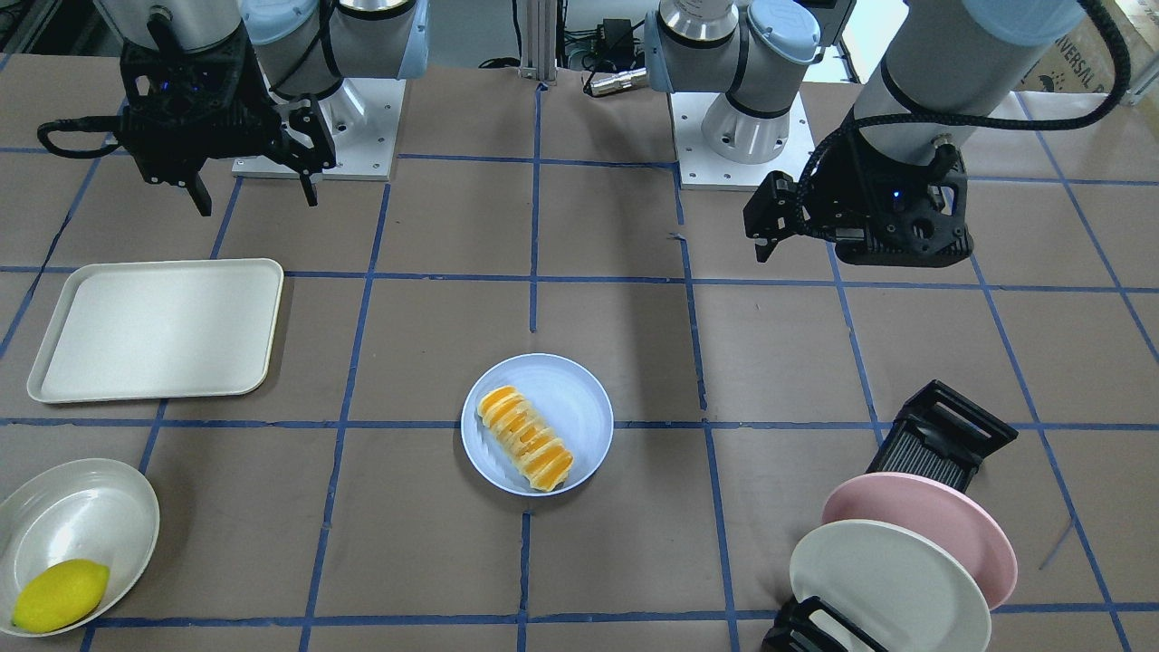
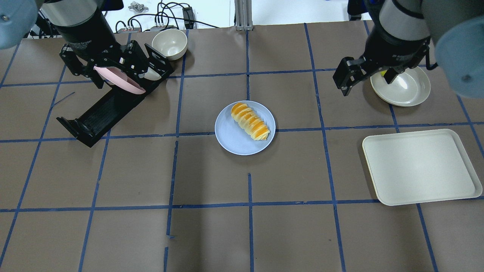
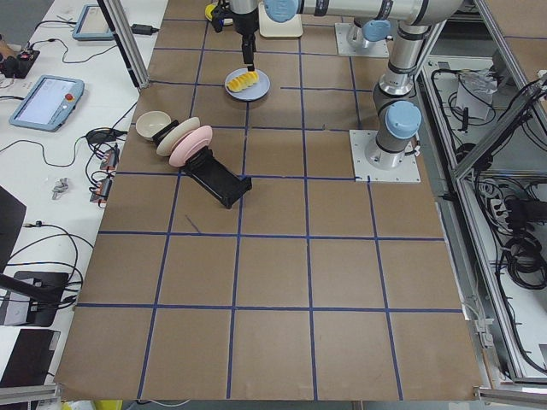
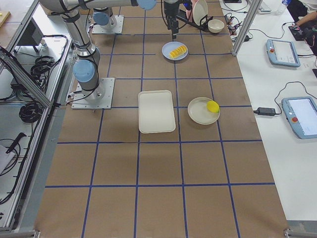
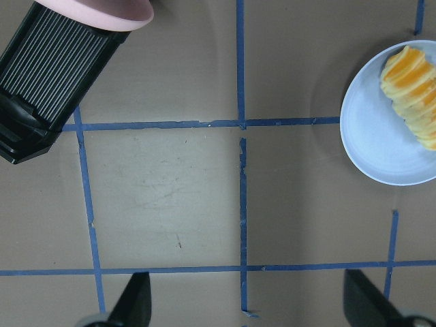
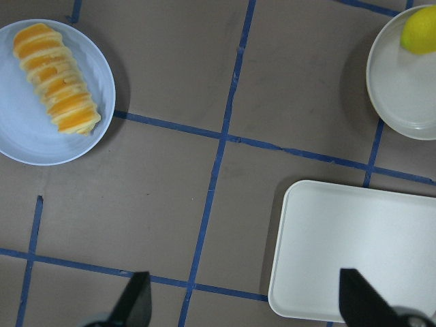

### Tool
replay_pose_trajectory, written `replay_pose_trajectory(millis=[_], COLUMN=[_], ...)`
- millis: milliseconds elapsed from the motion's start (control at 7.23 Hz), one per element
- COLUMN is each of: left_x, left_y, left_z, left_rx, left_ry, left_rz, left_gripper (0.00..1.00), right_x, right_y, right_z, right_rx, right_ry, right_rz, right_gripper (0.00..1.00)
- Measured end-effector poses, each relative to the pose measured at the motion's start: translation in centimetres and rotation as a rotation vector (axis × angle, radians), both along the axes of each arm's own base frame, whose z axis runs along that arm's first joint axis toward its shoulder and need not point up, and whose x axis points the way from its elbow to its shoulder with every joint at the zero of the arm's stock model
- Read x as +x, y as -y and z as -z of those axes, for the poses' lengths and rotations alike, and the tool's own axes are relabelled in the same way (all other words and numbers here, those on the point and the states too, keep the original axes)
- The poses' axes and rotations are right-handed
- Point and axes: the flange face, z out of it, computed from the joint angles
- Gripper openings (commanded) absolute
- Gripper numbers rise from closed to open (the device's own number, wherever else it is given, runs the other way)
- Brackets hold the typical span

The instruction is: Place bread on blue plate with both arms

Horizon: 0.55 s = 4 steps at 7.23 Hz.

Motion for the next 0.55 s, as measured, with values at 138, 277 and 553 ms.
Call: replay_pose_trajectory(millis=[138, 277, 553], left_x=[0.00, 0.00, -0.10], left_y=[0.00, -0.01, -0.13], left_z=[0.00, -0.02, -0.10], left_rx=[0.000, 0.000, -0.001], left_ry=[0.000, 0.000, -0.001], left_rz=[0.000, 0.000, 0.002], left_gripper=[1.00, 1.00, 1.00], right_x=[-0.21, -0.55, -1.14], right_y=[-1.63, -2.17, -1.74], right_z=[0.94, 0.95, 0.22], right_rx=[-0.002, -0.007, -0.009], right_ry=[0.001, -0.001, -0.001], right_rz=[0.048, 0.081, 0.111], right_gripper=[0.99, 0.99, 0.99])
